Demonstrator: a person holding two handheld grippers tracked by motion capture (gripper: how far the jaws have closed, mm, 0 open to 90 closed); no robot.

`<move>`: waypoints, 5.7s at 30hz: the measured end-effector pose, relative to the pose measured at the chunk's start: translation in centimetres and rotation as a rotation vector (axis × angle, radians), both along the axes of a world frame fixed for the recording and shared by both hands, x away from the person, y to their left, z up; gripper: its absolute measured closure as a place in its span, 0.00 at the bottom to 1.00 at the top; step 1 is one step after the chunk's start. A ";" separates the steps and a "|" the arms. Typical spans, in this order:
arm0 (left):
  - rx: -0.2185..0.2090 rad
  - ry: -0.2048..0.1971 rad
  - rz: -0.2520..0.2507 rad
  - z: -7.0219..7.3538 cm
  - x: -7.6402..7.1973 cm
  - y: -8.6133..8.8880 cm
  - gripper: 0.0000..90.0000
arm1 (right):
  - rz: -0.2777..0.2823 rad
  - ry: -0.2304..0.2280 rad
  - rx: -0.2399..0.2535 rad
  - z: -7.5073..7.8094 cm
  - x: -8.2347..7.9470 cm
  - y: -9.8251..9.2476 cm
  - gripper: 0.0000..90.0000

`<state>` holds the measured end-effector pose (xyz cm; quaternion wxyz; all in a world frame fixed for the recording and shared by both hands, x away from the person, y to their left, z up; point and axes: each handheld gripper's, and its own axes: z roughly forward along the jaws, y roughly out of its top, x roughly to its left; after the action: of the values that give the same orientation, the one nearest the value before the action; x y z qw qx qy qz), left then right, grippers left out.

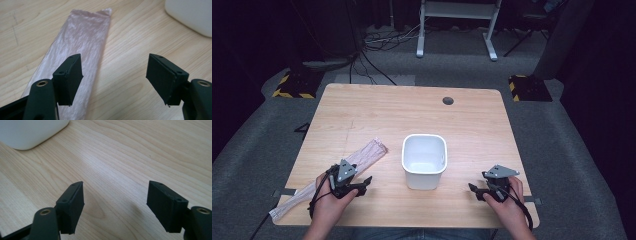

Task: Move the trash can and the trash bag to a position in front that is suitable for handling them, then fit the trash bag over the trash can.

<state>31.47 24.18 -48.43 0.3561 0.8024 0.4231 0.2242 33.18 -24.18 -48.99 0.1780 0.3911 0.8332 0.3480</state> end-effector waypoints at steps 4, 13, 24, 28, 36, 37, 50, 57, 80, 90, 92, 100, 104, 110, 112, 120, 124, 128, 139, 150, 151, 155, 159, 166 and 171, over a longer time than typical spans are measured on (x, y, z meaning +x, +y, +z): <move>0.003 0.012 0.010 -0.7 0.0 0.9 0.31 | -0.002 -0.019 0.052 -1.5 0.4 -0.4 0.28; 0.021 0.019 0.013 -1.4 0.3 1.9 0.25 | -0.005 -0.023 0.045 -1.5 0.3 -0.3 0.28; 0.026 0.034 0.090 -0.9 -1.2 5.2 0.22 | -0.018 -0.028 0.043 -1.5 0.1 -0.2 0.29; 0.023 0.061 0.127 -1.1 -1.9 6.8 0.22 | -0.020 -0.029 0.045 -1.5 0.0 -0.1 0.30; -0.018 0.049 0.183 -1.1 -3.0 8.7 0.22 | -0.019 -0.043 0.035 -1.5 -0.2 0.0 0.32; -0.019 0.051 0.186 -1.1 -3.1 8.9 0.22 | -0.017 -0.047 0.034 -1.5 -0.2 0.0 0.32; -0.048 0.064 0.190 -2.1 -3.1 9.6 0.42 | -0.015 -0.063 0.021 -1.5 -0.4 0.2 0.32; -0.052 0.045 0.124 -2.1 -2.2 9.3 0.88 | -0.014 -0.070 0.016 -1.5 -0.5 0.2 0.32; -0.175 0.007 -0.037 4.8 -2.1 8.4 0.97 | -0.021 -0.039 0.042 -1.5 -0.2 0.0 0.32; -0.184 -0.009 -0.067 7.5 -2.4 9.2 0.98 | -0.034 -0.034 0.046 -1.6 -0.2 0.0 0.32; -0.188 -0.019 -0.072 7.9 -2.3 9.5 0.98 | -0.034 -0.033 0.047 -1.6 -0.2 0.0 0.32; -0.200 -0.039 -0.096 9.6 -2.5 10.1 0.98 | -0.034 -0.034 0.047 -1.6 -0.2 0.0 0.32; -0.213 -0.053 -0.110 10.5 -2.7 10.3 0.98 | -0.034 -0.034 0.047 -1.6 -0.2 0.0 0.32; -0.234 -0.068 -0.138 11.8 -3.1 10.3 0.98 | -0.034 -0.033 0.047 -1.6 -0.2 0.0 0.32; -0.241 -0.072 -0.152 12.2 -3.3 10.2 0.98 | -0.034 -0.033 0.048 -1.6 -0.2 0.0 0.32; -0.227 -0.090 -0.220 13.7 -4.3 9.3 0.98 | -0.034 -0.033 0.048 -1.6 -0.2 0.0 0.32; -0.208 -0.092 -0.252 14.5 -4.8 8.6 0.98 | -0.034 -0.033 0.048 -1.6 -0.2 0.0 0.32; -0.183 -0.086 -0.271 15.0 -4.7 7.9 0.98 | -0.034 -0.033 0.047 -1.6 -0.2 0.0 0.32; -0.080 -0.071 -0.319 16.0 -3.5 5.1 0.97 | -0.034 -0.034 0.046 -1.6 -0.2 0.0 0.32; -0.027 -0.057 -0.370 16.1 -1.8 2.2 0.97 | -0.034 -0.034 0.046 -1.6 -0.3 0.0 0.32; -0.025 -0.056 -0.374 16.1 -1.7 1.9 0.97 | -0.034 -0.034 0.046 -1.6 -0.3 0.0 0.32; -0.017 -0.045 -0.395 16.1 -1.1 0.9 0.97 | -0.034 -0.034 0.046 -1.6 -0.3 0.0 0.32; -0.014 -0.039 -0.405 16.0 -0.7 0.0 0.97 | -0.034 -0.035 0.046 -1.6 -0.3 0.0 0.32; -0.024 -0.037 -0.422 15.9 0.1 -1.5 0.97 | -0.034 -0.035 0.045 -1.6 -0.3 0.0 0.32; -0.056 -0.043 -0.425 15.9 0.7 -2.4 0.97 | -0.034 -0.038 0.043 -1.6 -0.3 0.1 0.32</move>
<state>32.19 21.81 -32.52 0.4266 0.8583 0.2428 0.1495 32.88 -24.12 -50.54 0.1910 0.4022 0.8153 0.3701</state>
